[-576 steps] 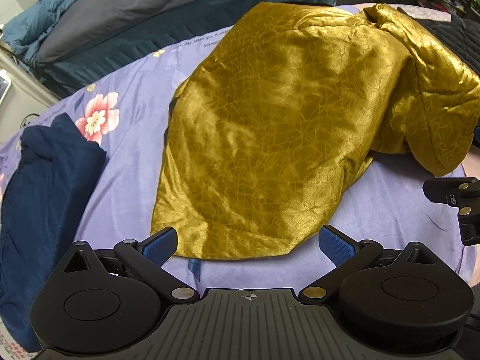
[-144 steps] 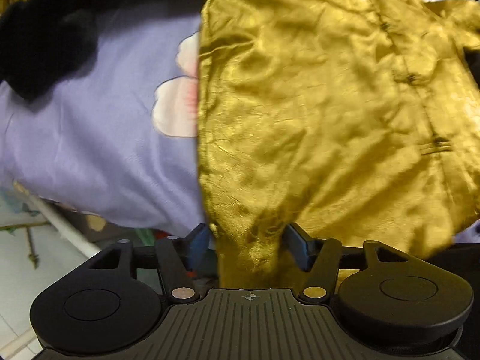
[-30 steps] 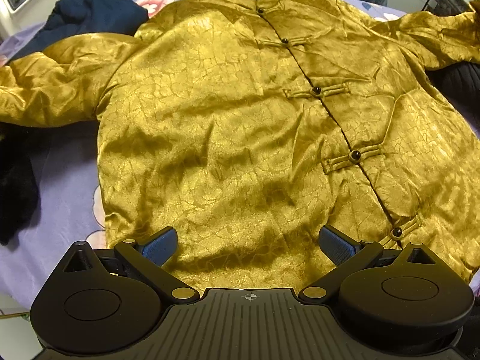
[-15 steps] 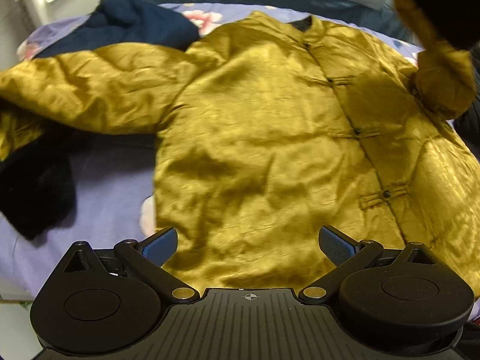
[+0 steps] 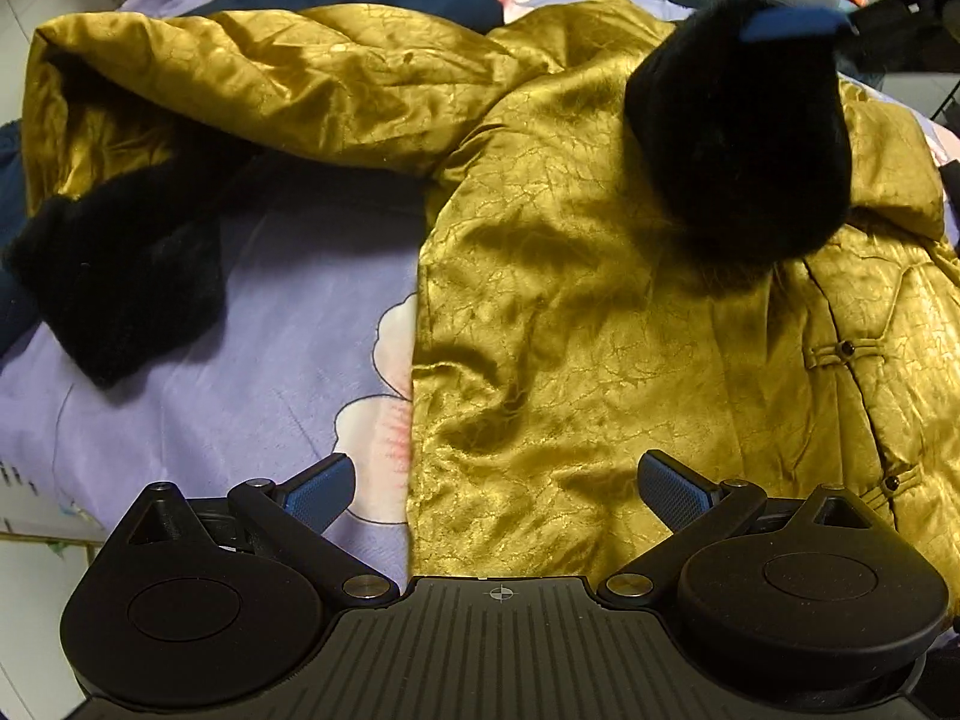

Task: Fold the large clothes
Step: 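Carry the fur-cuffed sleeve across the jacket front with the right gripper and release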

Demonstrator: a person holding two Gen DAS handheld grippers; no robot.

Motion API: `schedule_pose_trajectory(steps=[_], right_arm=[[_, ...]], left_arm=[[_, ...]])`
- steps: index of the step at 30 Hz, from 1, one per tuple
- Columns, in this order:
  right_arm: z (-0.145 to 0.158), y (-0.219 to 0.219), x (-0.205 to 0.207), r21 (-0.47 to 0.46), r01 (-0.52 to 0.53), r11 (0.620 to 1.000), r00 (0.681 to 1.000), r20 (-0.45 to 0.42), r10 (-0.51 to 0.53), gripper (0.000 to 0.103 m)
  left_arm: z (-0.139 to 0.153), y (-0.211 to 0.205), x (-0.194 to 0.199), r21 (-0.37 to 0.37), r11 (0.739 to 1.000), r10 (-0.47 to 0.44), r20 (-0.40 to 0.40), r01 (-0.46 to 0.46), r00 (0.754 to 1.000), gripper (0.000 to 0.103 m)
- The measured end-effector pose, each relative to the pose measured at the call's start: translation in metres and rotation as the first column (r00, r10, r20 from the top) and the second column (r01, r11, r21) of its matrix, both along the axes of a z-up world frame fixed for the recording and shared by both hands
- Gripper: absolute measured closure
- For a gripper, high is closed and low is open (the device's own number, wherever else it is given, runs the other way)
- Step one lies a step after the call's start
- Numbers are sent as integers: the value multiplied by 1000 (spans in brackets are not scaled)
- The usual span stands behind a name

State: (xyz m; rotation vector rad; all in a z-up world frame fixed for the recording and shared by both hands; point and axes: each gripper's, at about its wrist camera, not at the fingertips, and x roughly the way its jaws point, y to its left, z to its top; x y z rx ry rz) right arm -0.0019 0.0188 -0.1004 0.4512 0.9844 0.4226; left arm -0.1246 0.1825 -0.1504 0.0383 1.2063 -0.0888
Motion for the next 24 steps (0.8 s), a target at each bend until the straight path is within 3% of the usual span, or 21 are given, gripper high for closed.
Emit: schedule_pose_trajectory(steps=[1,3,6,10,13,15,19,21,24], right_arm=[[-3,2,-4,26,-13,1000,1000,-14,13,41],[-7,3,-8,69,-37,997,999,-17,38,34],[-3,-5,-22,73,-70,995,998,14,69,31],[-10,-31,-36,33,-7,999,1000,-2,7,30],[-19,-58,-48,-57,59,997,998,-14,-60,30],[-25,-79,-58,-82,114,990,992,-40,-117,30],[-30,-109,-83,-12,196,981,977,-84,-196,29],[-28,-118,-95,33,216,976,974,-81,-213,27],[-29,-127,-107,41,259,965,963,-91,-255,26]], left_arm=[[0,0,1,2,1000,-5,2,5,1000,0],[2,0,5,10,1000,-16,12,16,1000,0],[8,-1,13,8,1000,-17,39,17,999,0],[30,-1,32,-106,994,15,100,-4,995,0],[46,-9,51,-179,984,9,151,18,988,0],[53,-22,64,-188,980,-34,167,66,985,0],[64,-56,74,-188,955,-190,197,227,962,0],[64,-76,70,-117,943,-281,218,311,935,0],[50,-106,70,118,925,-379,210,361,901,0]])
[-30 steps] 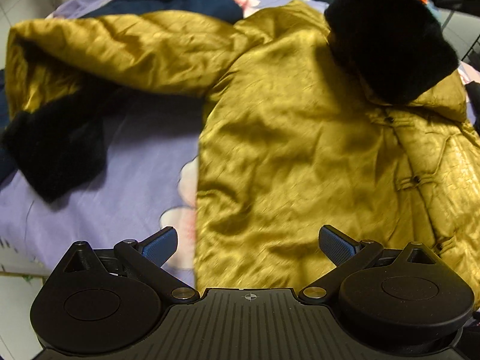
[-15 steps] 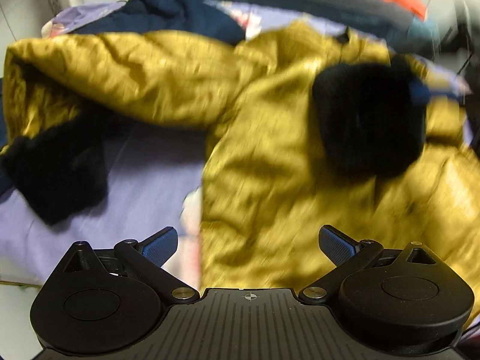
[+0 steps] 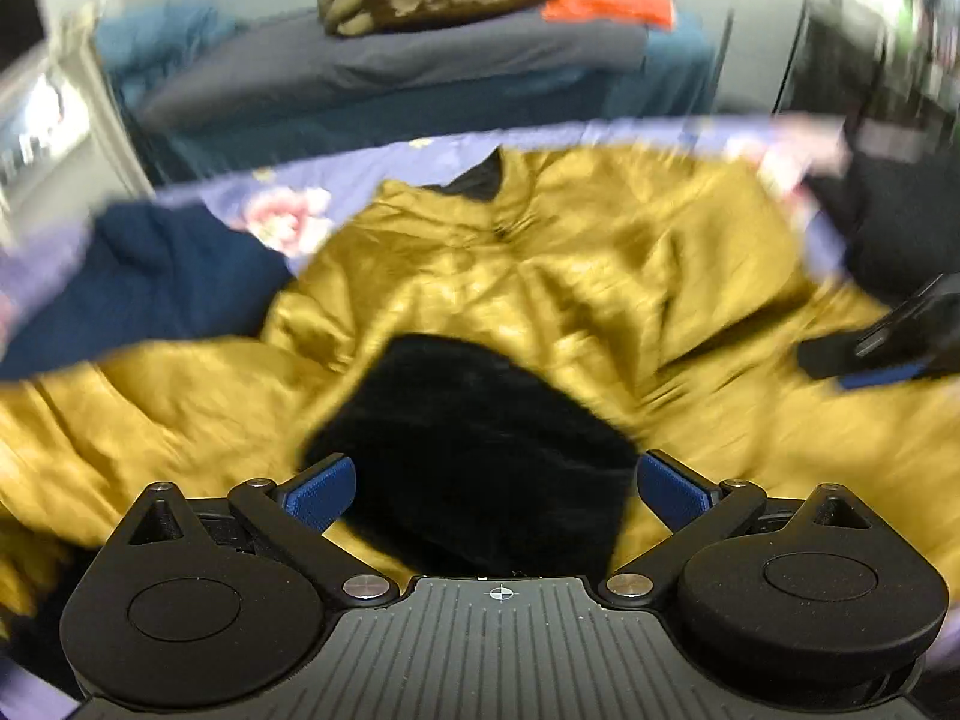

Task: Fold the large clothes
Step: 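Carry the fur-cuffed sleeve across the jacket front with the right gripper and release, then grasp the other black fur cuff with the left gripper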

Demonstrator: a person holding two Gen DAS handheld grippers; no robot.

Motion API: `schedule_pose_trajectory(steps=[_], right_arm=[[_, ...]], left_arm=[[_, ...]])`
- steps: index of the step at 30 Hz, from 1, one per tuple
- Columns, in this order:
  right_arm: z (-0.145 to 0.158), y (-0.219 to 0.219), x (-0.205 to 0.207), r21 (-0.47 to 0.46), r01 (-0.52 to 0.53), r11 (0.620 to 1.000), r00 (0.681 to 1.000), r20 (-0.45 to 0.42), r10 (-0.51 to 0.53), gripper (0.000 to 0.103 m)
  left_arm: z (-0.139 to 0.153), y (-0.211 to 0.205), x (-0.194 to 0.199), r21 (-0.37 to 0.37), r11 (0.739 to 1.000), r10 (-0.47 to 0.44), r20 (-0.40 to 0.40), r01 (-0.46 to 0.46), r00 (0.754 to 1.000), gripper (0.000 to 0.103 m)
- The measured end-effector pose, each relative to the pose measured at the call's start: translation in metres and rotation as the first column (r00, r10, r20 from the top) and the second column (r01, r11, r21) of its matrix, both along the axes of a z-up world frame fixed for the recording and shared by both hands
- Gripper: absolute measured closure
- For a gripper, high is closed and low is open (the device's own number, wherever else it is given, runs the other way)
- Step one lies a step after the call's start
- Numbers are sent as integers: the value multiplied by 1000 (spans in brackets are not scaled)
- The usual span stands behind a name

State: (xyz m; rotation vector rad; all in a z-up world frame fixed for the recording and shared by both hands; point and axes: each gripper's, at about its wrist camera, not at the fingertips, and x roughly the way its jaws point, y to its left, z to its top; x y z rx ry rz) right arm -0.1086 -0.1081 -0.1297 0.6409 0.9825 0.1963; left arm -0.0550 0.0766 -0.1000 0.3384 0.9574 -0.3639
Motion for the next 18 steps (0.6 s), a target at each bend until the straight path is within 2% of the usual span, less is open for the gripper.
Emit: schedule_pose_trajectory(steps=[1,2,5,9,11,13,15,18], right_arm=[[-2,-3,-4,-9,14,1000,1000,-12,-14,26],[-3,-8,-8,-15,30,999,999,-24,-30,26],[-8,-18,-17,-27,68,997,996,-49,-69,26],[-15,-26,-28,-67,102,993,992,-67,-106,23],[-19,-30,-34,-72,113,991,989,-83,-118,23],[-22,-31,-39,-70,129,989,986,-93,-135,23],[-24,-32,-43,-69,143,987,984,-100,-149,22],[-26,-33,-49,-84,151,985,981,-111,-160,22]], left_arm=[[-3,-4,1,26,1000,-15,2,15,1000,0],[-3,-5,3,11,1000,-25,-7,25,1000,0],[-2,3,9,-118,993,-9,-93,-2,996,0],[-12,20,19,-172,971,133,-188,-166,973,0],[-19,34,23,-200,944,217,-231,-264,949,0],[-26,44,28,-240,916,248,-290,-321,924,0],[-34,50,37,-276,902,248,-297,-331,922,0],[-30,45,55,-317,902,203,-290,-294,935,0]])
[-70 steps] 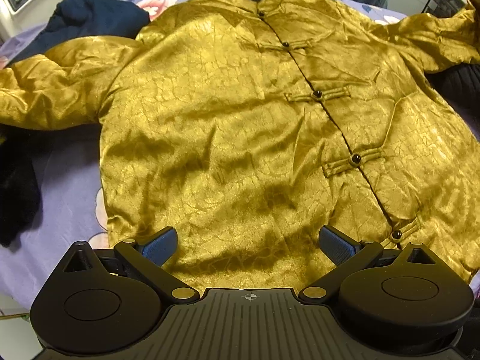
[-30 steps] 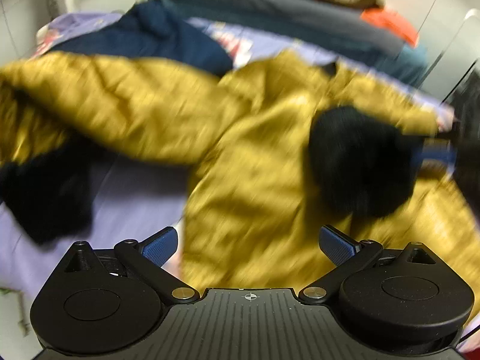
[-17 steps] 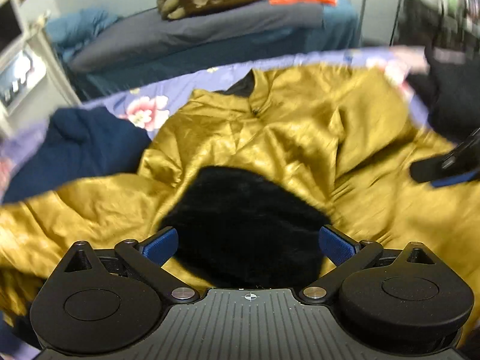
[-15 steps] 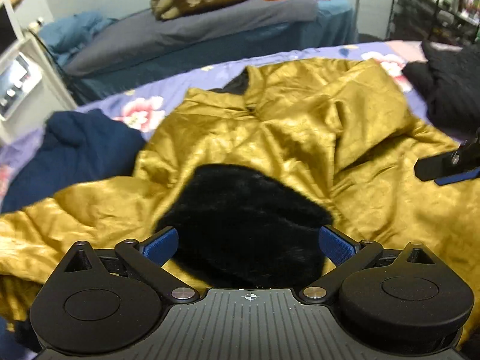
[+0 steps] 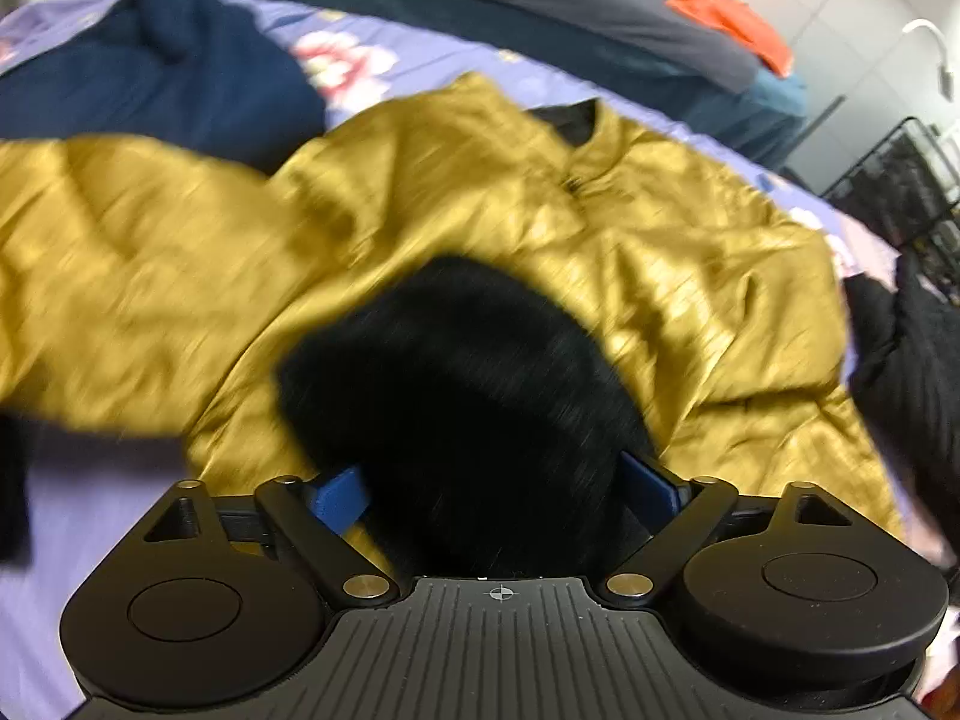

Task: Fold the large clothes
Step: 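Grasp the other black fur cuff with the left gripper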

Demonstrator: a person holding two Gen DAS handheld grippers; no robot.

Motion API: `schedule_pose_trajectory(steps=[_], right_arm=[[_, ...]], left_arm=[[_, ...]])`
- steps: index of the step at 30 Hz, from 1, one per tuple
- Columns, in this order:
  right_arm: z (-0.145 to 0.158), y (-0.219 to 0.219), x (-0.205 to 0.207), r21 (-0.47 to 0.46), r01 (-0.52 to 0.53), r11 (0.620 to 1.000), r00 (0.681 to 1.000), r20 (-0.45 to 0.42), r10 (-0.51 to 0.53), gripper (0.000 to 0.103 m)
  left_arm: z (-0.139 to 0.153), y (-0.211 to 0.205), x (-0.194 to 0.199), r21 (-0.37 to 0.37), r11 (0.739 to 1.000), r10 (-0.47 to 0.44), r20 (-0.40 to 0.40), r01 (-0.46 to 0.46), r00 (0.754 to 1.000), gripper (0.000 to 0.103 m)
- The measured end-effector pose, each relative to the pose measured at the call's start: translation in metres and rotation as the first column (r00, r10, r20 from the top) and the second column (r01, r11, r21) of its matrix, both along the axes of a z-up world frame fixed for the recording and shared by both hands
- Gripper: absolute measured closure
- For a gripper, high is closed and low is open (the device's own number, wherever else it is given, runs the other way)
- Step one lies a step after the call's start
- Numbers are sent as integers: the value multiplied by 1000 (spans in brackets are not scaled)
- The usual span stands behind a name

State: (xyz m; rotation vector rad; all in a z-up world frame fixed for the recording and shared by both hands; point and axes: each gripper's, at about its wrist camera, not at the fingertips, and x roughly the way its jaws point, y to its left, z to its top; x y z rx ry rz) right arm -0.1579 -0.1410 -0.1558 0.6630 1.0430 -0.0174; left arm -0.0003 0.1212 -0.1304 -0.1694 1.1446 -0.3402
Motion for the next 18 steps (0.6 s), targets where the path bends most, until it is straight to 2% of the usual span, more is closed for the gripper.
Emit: schedule_pose_trajectory(steps=[3,6,8,10,12,13,15,17,18], right_arm=[[-3,5,-2,-55,-24,998,1000,-19,23,22],[-12,14,-3,-193,-61,979,996,-71,48,22],[-18,19,-5,-257,-93,962,992,-105,68,22],[-25,22,-7,-291,-128,948,986,-138,91,17],[-34,26,-10,-332,-166,929,977,-182,109,17],[-38,27,-11,-343,-186,921,972,-202,122,17],[-47,30,-14,-351,-217,911,962,-236,138,13],[-53,32,-15,-362,-237,901,955,-257,148,6],[-56,34,-15,-365,-251,897,950,-268,157,2]], left_arm=[[3,-16,11,-6,997,-71,-5,71,997,0],[0,-30,9,20,990,-141,-40,141,989,0],[-10,-37,7,58,980,-186,-67,190,980,0],[-16,-42,1,115,968,-217,-48,221,975,0],[-17,-47,-1,144,958,-250,-20,250,968,1],[-16,-48,0,151,953,-265,-19,264,964,8],[-9,-49,5,144,950,-281,-4,279,960,31],[6,-47,12,133,952,-283,44,275,958,40],[16,-44,16,128,954,-282,74,271,957,41]])
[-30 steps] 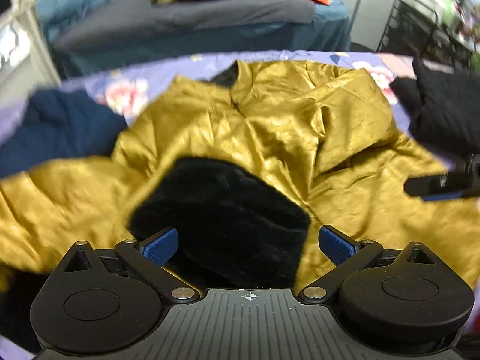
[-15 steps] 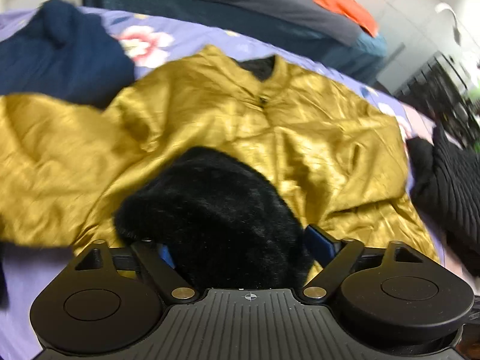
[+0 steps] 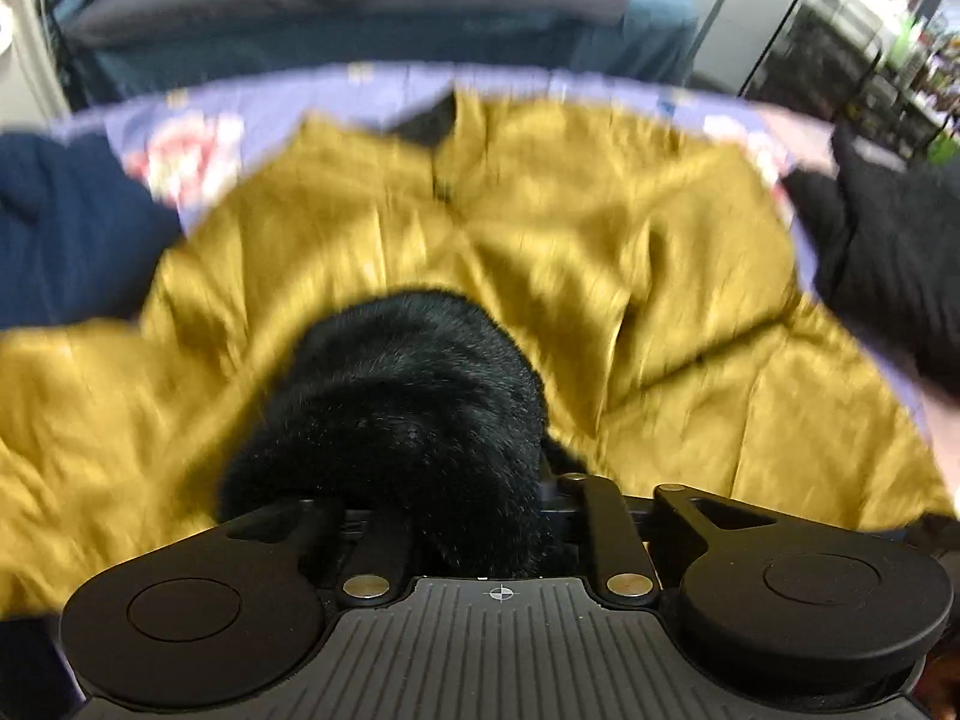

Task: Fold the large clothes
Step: 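Grasp the other black fur cuff with the left gripper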

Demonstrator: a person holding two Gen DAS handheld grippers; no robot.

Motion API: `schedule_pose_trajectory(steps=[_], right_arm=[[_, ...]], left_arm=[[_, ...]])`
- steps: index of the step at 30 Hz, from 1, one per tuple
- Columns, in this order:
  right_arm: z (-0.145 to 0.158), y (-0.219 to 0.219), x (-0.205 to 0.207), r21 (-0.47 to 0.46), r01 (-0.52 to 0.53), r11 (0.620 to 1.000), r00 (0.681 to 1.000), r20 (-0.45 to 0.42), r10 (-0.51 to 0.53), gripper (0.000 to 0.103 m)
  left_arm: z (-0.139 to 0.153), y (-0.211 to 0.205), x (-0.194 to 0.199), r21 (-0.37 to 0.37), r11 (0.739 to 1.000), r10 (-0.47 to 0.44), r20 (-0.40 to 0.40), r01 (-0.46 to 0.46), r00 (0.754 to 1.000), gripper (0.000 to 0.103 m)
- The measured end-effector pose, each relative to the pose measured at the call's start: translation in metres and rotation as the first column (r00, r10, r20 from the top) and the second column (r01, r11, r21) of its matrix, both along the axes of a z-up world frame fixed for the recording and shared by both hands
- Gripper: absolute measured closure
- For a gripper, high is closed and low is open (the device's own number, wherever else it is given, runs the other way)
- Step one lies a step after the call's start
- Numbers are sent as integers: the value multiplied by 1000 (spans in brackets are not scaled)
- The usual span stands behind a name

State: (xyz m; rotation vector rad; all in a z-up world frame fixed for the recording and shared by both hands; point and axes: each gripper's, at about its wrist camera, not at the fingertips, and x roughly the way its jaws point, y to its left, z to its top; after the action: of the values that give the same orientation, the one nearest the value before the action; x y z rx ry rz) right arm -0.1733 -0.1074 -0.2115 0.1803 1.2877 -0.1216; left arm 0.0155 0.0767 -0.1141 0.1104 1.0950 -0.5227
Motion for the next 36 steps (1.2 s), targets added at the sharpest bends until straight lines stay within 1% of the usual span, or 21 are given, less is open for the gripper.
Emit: schedule_pose_trajectory(steps=[1,3,6,7,8,10,13,14,15,16,17,18,20,21,23,26,27,28,30,34,36], right_arm=[[-3,1,1,-6,-13,1000,1000,-12,13,1],[-7,3,1,-22,-33,999,999,-22,32,0],[-8,4,3,-27,-30,999,999,-33,30,0],[-8,4,3,-28,-31,999,999,-34,30,0],[-8,5,3,-28,-31,999,999,-33,31,0],[-7,4,2,-26,-32,999,999,-30,31,0],[-7,4,2,-26,-34,999,999,-29,33,0],[-7,4,2,-26,-34,999,999,-29,33,0],[-8,4,2,-26,-33,999,999,-28,33,0],[-8,4,2,-26,-34,999,999,-28,33,0],[-6,5,3,-27,-35,999,999,-27,34,0],[-7,6,3,-28,-36,999,999,-26,35,0],[-7,6,3,-28,-38,999,999,-23,38,0],[-7,5,2,-28,-38,999,999,-22,38,0],[-7,5,2,-30,-39,999,999,-20,38,0],[-10,8,0,-36,-42,998,999,-18,41,0],[-10,8,0,-37,-43,998,999,-18,42,0],[-11,8,0,-37,-44,998,999,-18,43,0],[-11,9,0,-36,-45,998,999,-18,44,0],[-10,10,0,-39,-47,998,999,-13,46,0],[-10,9,0,-39,-49,998,999,-14,48,0]], left_arm=[[10,4,4,-13,1000,7,25,-7,1000,42],[27,13,15,-34,998,45,48,-43,998,44],[43,35,33,-95,987,130,33,-126,991,45],[44,42,38,-104,984,150,27,-146,988,45],[43,44,42,-96,982,166,33,-162,986,45],[33,47,49,-54,982,181,34,-179,983,45],[1,55,58,25,974,228,-32,-227,973,42],[-12,58,60,47,970,240,-59,-237,969,40],[-22,59,62,67,968,247,-75,-243,966,35],[-31,60,63,86,965,253,-77,-247,964,33],[-36,60,63,96,965,251,-72,-244,965,31],[-40,59,65,105,967,242,-68,-234,968,26],[-45,58,68,122,967,232,-66,-222,971,23],[-47,56,71,126,969,223,-68,-214,972,14],[-49,53,74,142,972,196,-63,-185,979,5],[-48,48,73,168,973,172,-63,-159,983,4],[-45,47,73,167,973,172,-64,-160,983,1],[-42,47,72,163,973,177,-64,-165,982,0],[-33,49,70,149,972,191,-50,-182,980,0],[-9,57,60,91,977,195,-19,-193,981,0],[4,62,55,84,977,198,8,-198,980,0]])
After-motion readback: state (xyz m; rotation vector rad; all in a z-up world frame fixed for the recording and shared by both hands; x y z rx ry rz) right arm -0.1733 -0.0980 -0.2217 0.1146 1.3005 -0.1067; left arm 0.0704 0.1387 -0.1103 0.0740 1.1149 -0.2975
